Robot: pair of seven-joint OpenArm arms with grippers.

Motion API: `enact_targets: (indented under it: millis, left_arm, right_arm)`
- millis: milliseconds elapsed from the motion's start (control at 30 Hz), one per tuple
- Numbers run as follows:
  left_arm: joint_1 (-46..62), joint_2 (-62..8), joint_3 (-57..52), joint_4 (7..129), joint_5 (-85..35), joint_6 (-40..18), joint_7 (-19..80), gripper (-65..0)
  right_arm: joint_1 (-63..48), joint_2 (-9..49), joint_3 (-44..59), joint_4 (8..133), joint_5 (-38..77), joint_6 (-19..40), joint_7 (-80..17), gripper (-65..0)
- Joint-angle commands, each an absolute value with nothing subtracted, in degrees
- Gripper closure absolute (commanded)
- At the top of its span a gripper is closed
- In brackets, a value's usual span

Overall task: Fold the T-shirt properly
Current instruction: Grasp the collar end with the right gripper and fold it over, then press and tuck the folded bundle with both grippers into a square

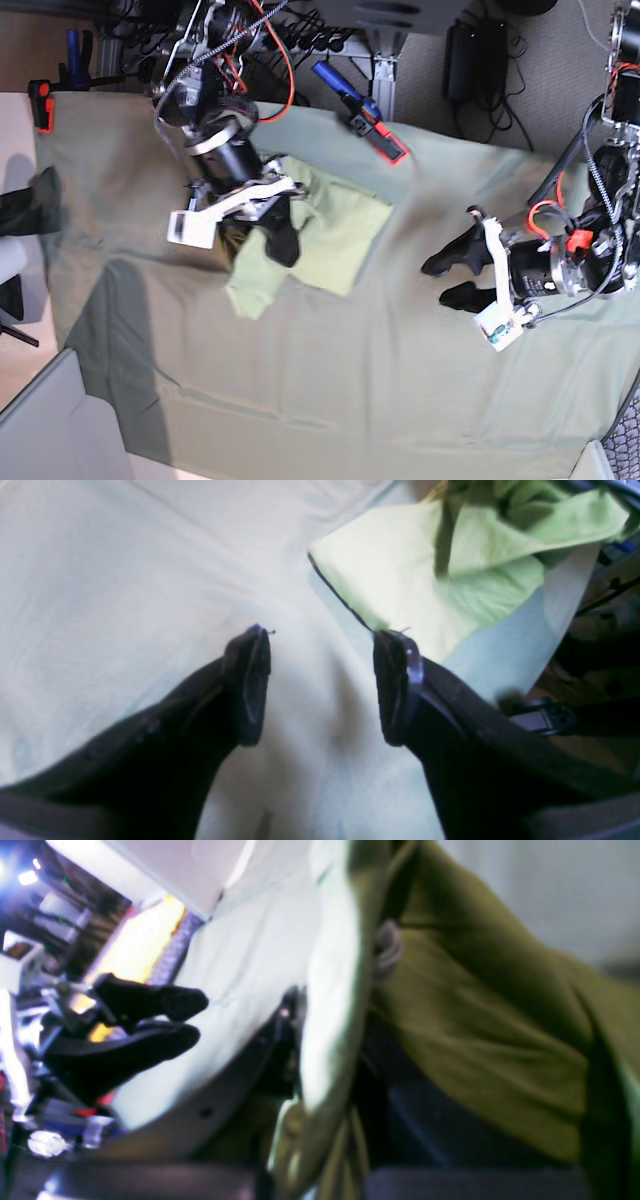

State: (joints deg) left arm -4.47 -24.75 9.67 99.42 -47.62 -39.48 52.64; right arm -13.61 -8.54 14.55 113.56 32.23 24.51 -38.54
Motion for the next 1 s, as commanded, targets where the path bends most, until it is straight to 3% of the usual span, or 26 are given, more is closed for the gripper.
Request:
enact_targets:
  millis: [0, 133, 167, 267, 300, 333, 700, 733, 800, 833, 867, 933, 967]
  left_arm:
    - [-5.6, -25.5, 9.3, 100.2, -48.6, -40.0, 51.3, -35.9]
    - [-5.6, -25.9, 9.3, 100.2, -48.6, -40.0, 51.2, -35.9]
    - [-5.6, -25.9, 9.3, 100.2, -48.7, -40.0, 51.2, -35.9]
    - [-5.6, -25.9, 9.3, 100.2, -49.0, -40.0, 51.2, -35.9]
    - [-5.6, -25.9, 9.3, 100.2, -49.0, -40.0, 51.2, -35.9]
    - [-5.6, -25.9, 9.3, 100.2, -49.0, -40.0, 51.2, -35.9]
    - [-5.5, -25.8, 9.3, 100.3, -51.2, -40.0, 51.3, -35.5]
    - [-5.5, -25.8, 9.3, 100.4, -51.5, -40.0, 51.3, -34.2]
    - [-5.5, -25.8, 9.6, 100.8, -51.5, -40.0, 51.3, -23.7]
    - [-5.5, -25.7, 10.3, 101.1, -51.4, -40.0, 51.3, -17.3]
    - [-5.5, -25.6, 11.3, 101.6, -51.2, -40.0, 51.3, -13.6]
    - [-5.5, -25.7, 15.3, 102.8, -49.1, -40.0, 51.3, -9.4]
    - [-5.6, -25.6, 17.9, 103.5, -47.6, -40.0, 51.2, -6.1]
  right_arm:
    - [-13.0, -8.6, 12.2, 114.5, 31.5, 26.8, -36.2, 0.0]
    - [-12.6, -8.6, 5.0, 113.2, 24.6, 26.8, -35.8, 0.0]
    - [-12.6, -8.6, 3.6, 112.5, 23.5, 26.8, -35.8, -7.0]
    - [-12.6, -8.6, 0.8, 109.9, 22.3, 26.8, -35.6, -38.8]
    - [-12.6, -8.6, 0.3, 109.3, 22.0, 26.8, -35.5, -43.7]
    - [-12.6, -8.6, -0.1, 109.0, 22.0, 26.8, -35.4, -44.5]
    - [-8.2, -8.6, 1.3, 110.8, 23.9, 26.8, -35.3, -44.3]
    - [-7.0, -8.6, 2.5, 111.3, 22.9, 26.8, -35.1, -44.3]
    - [-4.3, -8.6, 5.9, 111.6, 20.2, 26.8, -33.5, -42.7]
    - [-2.8, -8.4, 8.0, 111.5, 18.7, 26.8, -33.2, -37.0]
    - [-1.2, -8.1, 10.1, 111.5, 17.6, 26.8, -33.2, -27.2]
    - [1.5, -6.6, 14.3, 111.1, 16.7, 26.8, -33.2, -1.5]
    - [2.6, -5.6, 16.3, 110.7, 16.7, 26.8, -33.2, 0.0]
